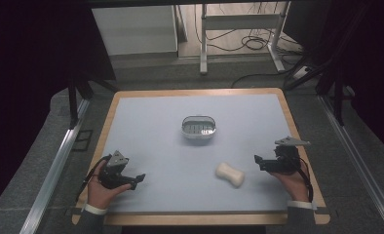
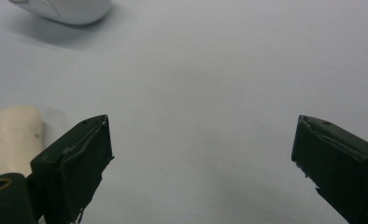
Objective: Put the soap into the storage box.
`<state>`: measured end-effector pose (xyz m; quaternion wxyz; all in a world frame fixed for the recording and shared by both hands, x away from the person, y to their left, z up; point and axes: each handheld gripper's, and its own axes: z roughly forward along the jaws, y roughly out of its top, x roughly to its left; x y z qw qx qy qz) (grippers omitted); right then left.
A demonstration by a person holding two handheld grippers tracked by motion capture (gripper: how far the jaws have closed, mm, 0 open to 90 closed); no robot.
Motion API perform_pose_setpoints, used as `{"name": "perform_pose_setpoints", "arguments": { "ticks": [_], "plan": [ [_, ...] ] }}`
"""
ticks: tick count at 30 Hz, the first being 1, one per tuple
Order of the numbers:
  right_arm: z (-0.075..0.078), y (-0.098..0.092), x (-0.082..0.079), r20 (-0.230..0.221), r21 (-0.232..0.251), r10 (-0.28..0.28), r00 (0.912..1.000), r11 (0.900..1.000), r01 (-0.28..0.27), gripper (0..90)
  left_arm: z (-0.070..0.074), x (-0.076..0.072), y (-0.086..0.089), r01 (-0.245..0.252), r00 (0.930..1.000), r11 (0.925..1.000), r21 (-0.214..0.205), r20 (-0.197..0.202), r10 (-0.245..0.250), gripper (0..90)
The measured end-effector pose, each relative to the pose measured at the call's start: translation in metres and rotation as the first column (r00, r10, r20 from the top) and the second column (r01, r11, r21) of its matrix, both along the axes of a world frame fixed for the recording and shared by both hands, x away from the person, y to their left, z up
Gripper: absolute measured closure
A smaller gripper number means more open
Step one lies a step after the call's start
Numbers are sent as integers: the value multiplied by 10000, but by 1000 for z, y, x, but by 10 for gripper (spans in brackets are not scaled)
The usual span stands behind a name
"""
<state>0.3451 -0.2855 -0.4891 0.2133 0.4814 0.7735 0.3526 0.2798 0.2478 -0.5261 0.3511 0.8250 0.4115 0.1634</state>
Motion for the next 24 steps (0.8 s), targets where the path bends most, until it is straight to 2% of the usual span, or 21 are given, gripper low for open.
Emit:
{"name": "perform_pose_setpoints", "arguments": {
  "ticks": [2, 3, 4, 7, 10, 12, 13, 22, 24],
  "plan": [
    [-1, -1, 1, -65, 1, -52, 10000, 10000, 52, 47, 0, 0, 1, 13, 10000, 10000, -66, 9, -13, 97],
    [-3, -3, 1, -284, 35, 130, 9995, 9999, -129, 47, -3, 1, 4, -61, 9998, 9988, -488, -167, 53, 98],
    [-4, -3, 1, -328, -21, 158, 9993, 9999, -158, 47, -4, 2, 6, -170, 9996, 9988, -464, -237, 159, 99],
    [-4, -5, 0, -192, -19, 70, 9998, 10000, -70, 47, -3, 2, 9, -328, 9992, 9983, -476, -259, 316, 99],
    [-2, -7, -1, -74, -33, -3, 10000, 10000, 2, 47, 0, 1, 12, -328, 9994, 9965, -775, -151, 317, 103],
    [-2, -8, -2, -58, -21, -28, 10000, 10000, 28, 47, -1, 2, 11, -324, 9994, 9967, -745, -166, 312, 103],
    [-2, -9, -1, -15, -86, -226, 9997, 9997, 226, 47, -2, 2, 11, -263, 9995, 9975, -660, -193, 251, 102],
    [-4, -9, 0, -61, -278, -181, 9998, 9995, 179, 46, -3, 2, 8, -184, 9996, 9973, -718, -234, 168, 102],
    [-3, -9, 0, 44, -285, -173, 9998, 9994, 174, 46, -2, 1, 8, -180, 9996, 9970, -759, -228, 163, 102]
  ]
}}
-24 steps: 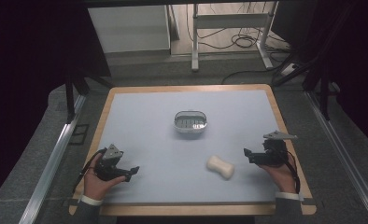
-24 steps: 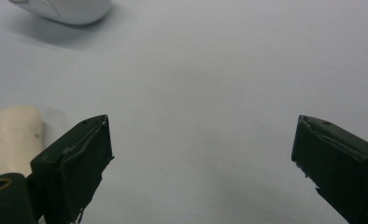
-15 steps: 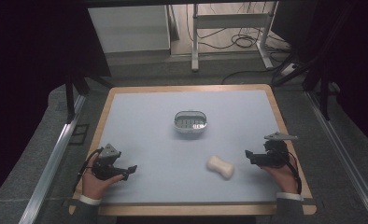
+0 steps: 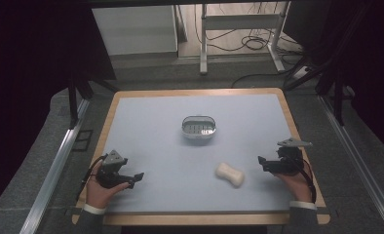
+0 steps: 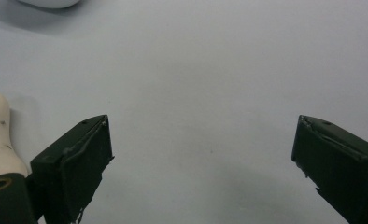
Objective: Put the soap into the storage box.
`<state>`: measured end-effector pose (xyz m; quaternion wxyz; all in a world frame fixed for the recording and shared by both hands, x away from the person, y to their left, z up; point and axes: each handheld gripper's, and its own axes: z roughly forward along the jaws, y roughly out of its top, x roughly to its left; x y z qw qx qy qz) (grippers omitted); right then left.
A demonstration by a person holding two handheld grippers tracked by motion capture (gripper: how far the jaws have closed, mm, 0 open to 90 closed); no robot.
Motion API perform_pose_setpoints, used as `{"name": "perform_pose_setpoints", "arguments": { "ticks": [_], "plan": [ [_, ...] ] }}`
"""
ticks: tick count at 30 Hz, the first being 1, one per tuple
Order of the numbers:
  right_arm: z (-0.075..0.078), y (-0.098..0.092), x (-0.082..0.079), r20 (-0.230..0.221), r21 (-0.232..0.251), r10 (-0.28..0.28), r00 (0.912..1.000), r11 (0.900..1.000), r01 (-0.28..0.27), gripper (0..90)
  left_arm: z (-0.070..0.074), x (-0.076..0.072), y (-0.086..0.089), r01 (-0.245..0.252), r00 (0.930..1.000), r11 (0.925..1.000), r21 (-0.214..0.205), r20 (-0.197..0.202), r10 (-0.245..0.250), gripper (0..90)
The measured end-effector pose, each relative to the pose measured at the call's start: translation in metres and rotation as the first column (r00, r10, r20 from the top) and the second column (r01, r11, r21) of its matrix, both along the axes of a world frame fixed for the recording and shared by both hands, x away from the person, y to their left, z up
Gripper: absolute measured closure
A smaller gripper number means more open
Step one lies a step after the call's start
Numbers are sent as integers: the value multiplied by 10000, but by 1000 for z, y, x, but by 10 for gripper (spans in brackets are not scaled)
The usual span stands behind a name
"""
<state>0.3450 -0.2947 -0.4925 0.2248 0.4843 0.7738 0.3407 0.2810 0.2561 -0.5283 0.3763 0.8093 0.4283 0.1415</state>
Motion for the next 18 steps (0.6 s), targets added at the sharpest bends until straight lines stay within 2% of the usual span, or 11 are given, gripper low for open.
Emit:
{"name": "perform_pose_setpoints", "arguments": {
  "ticks": [7, 13, 15, 18],
  "plan": [
    [0, 3, 0, -30, -66, -55, 10000, 10000, 54, 47, -2, -1, -4, 77, 9999, 9999, 92, -85, -76, 103],
    [0, 13, 2, -8, -200, 368, 9993, 9991, -368, 64, 1, -3, -9, 279, 9995, 9995, 174, -119, -277, 102],
    [3, 18, 2, 314, -369, 353, 9989, 9987, -342, 114, 1, -4, -13, 389, 9992, 9988, 290, -123, -386, 102],
    [6, 21, 3, 239, -325, 393, 9989, 9987, -385, 114, 1, -4, -14, 451, 9989, 9986, 279, -135, -447, 101]
  ]
}}
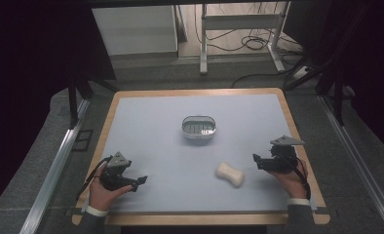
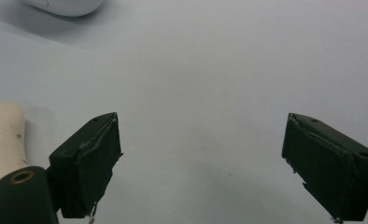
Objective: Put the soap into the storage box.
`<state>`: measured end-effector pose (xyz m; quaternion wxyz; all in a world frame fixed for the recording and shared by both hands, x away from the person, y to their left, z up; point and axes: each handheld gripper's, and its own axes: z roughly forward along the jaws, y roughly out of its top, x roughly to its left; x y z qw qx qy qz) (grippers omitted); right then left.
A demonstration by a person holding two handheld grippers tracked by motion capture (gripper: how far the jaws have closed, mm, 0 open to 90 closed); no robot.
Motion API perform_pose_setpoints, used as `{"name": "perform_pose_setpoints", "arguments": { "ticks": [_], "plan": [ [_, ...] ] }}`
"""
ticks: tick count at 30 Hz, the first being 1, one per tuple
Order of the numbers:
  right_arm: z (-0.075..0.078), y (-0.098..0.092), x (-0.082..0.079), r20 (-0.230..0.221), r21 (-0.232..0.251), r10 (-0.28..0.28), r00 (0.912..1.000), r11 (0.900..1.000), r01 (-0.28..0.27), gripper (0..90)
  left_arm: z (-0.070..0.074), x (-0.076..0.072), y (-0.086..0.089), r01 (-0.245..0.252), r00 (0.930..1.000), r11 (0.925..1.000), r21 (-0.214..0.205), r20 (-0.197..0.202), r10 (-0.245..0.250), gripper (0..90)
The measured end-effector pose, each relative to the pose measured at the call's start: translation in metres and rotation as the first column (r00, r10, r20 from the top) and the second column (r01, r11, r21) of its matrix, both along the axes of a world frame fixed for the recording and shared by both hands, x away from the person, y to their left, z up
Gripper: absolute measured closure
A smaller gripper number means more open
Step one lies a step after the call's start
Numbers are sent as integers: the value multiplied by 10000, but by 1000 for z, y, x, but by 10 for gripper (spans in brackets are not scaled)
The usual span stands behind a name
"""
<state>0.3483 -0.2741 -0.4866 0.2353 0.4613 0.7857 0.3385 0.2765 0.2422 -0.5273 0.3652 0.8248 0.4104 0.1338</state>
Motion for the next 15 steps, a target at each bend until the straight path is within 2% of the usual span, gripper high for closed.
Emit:
{"name": "perform_pose_setpoints", "arguments": {
  "ticks": [4, 9, 10, 14, 15],
  "plan": [
    [10, 6, -2, -185, 9, 434, 9989, 9991, -434, 114, 0, 0, -1, 46, 10000, 10000, -57, -35, -46, 102],
    [17, 14, -4, -530, -254, 853, 9949, 9959, -867, 135, 0, 0, -1, 29, 10000, 10000, -56, -63, -29, 102],
    [20, 19, -4, -688, -505, 1054, 9920, 9928, -1089, 140, 0, 0, 0, 21, 10000, 10000, -54, -71, -21, 101],
    [26, 25, -3, -875, -631, 1279, 9879, 9890, -1336, 151, 1, -1, 1, -10, 10000, 10000, -54, -46, 10, 102],
    [31, 29, -3, -866, -827, 1441, 9858, 9850, -1513, 154, 1, -1, 1, -18, 10000, 10000, -53, -50, 18, 101]
  ]
}}
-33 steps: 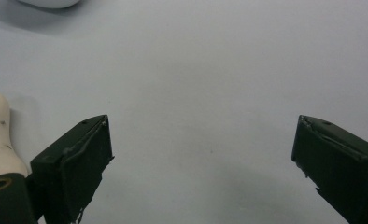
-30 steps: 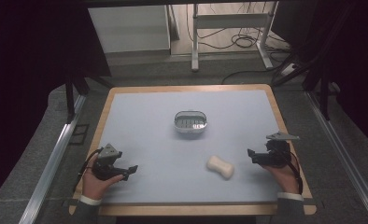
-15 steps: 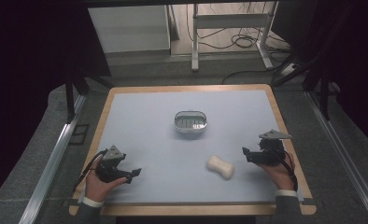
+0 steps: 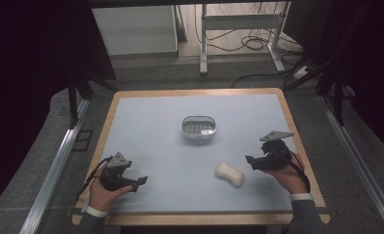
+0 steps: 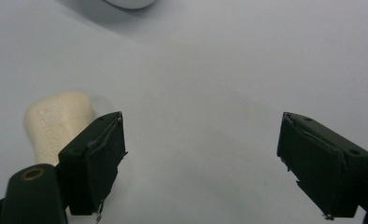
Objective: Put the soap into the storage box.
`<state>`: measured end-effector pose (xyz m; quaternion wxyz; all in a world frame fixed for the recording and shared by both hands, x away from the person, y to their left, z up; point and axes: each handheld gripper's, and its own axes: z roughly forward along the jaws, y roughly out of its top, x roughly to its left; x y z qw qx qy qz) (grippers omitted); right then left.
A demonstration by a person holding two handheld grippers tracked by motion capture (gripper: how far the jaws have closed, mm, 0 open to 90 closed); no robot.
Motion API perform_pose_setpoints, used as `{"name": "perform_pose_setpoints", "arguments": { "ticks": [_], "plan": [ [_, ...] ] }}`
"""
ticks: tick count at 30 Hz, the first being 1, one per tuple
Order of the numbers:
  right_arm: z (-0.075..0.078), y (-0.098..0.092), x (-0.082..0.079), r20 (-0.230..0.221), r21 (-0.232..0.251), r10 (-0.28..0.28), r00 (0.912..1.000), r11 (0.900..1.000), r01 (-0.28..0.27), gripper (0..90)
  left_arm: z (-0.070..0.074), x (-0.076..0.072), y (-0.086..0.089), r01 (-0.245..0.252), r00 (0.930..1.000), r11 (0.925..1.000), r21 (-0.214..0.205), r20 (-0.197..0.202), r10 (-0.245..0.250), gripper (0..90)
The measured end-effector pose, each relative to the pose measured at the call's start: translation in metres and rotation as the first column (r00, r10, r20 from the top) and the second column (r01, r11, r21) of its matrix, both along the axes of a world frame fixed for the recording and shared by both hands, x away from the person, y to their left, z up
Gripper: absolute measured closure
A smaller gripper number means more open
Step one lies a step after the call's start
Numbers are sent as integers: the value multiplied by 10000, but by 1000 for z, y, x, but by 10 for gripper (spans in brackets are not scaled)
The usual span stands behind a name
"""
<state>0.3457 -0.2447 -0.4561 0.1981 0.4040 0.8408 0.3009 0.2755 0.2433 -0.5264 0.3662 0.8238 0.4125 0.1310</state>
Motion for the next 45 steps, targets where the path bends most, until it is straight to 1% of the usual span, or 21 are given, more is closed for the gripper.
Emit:
{"name": "perform_pose_setpoints", "arguments": {
  "ticks": [1, 4, 6, 7, 9, 16, 18, 24, 26, 30, 31, 35, 36, 37, 38, 39, 40, 41, 42, 43, 45],
  "plan": [
    [0, 0, 0, 0, 0, 0, 10000, 10000, 0, 154, 0, 0, 0, -36, 10000, 10000, -6, -9, 36, 101],
    [7, 10, -2, 26, -166, 386, 9993, 9991, -385, 155, 0, -1, 0, -28, 10000, 10000, -21, -16, 28, 101],
    [8, 12, -2, -10, -196, 452, 9990, 9988, -453, 155, 0, -1, 0, 1, 10000, 10000, -20, -30, -1, 101],
    [10, 17, -2, 7, -347, 603, 9982, 9976, -602, 155, -1, 0, -1, 19, 10000, 10000, 26, -73, -19, 101],
    [11, 19, -2, -14, -381, 670, 9977, 9970, -671, 156, -1, 0, -2, 71, 9999, 9999, 74, -76, -70, 101],
    [14, 36, 0, -300, -745, 1107, 9934, 9908, -1127, 174, 1, -1, -1, 22, 10000, 10000, -49, -35, -22, 100],
    [13, 38, -1, -318, -732, 1155, 9928, 9904, -1176, 174, 1, -2, -2, 14, 10000, 10000, -73, -59, -15, 100],
    [14, 47, -3, -653, -887, 1471, 9870, 9843, -1526, 174, 0, 0, -3, 108, 9999, 9999, 23, -98, -108, 100],
    [13, 52, -3, -896, -972, 1745, 9806, 9783, -1830, 196, -2, 0, -3, 107, 9998, 9999, 24, -137, -106, 100],
    [9, 60, -3, -1330, -1121, 1992, 9709, 9703, -2144, 210, -2, 0, -3, 113, 9998, 9999, 14, -148, -113, 100],
    [9, 60, -3, -1330, -1121, 1992, 9709, 9703, -2144, 210, -2, 0, -3, 106, 9998, 9999, -18, -144, -106, 100],
    [3, 69, -3, -1835, -1448, 2127, 9597, 9598, -2404, 214, -1, -1, -3, 93, 9999, 9999, -76, -135, -94, 100],
    [0, 72, -3, -2071, -1617, 2159, 9542, 9544, -2510, 220, -1, -1, -3, 100, 9999, 9999, -86, -135, -101, 100],
    [-2, 74, -4, -2218, -1651, 2183, 9504, 9522, -2572, 224, -1, -1, -3, 115, 9998, 9999, -78, -140, -116, 100],
    [-2, 74, -4, -2218, -1651, 2183, 9504, 9522, -2572, 224, -1, -1, -3, 115, 9998, 9999, -78, -140, -116, 100],
    [-3, 76, -4, -2349, -1710, 2177, 9473, 9501, -2607, 229, -1, -1, -3, 121, 9998, 9999, -81, -145, -122, 100],
    [-5, 77, -5, -2443, -1804, 2222, 9439, 9460, -2694, 234, -1, -1, -4, 129, 9998, 9999, -79, -154, -130, 100],
    [-8, 80, -5, -2655, -1948, 2288, 9366, 9387, -2845, 244, -1, -1, -4, 135, 9998, 9999, -78, -161, -136, 100],
    [-10, 82, -5, -2781, -1987, 2266, 9334, 9372, -2867, 248, -2, 0, -4, 142, 9998, 9999, -56, -167, -143, 100],
    [-10, 82, -5, -2781, -1987, 2266, 9334, 9372, -2867, 248, -2, 0, -4, 142, 9998, 9999, -56, -167, -143, 100],
    [-14, 85, -5, -2984, -2118, 2267, 9271, 9314, -2959, 263, -2, -1, -4, 143, 9997, 9999, -65, -173, -144, 100]
  ]
}}
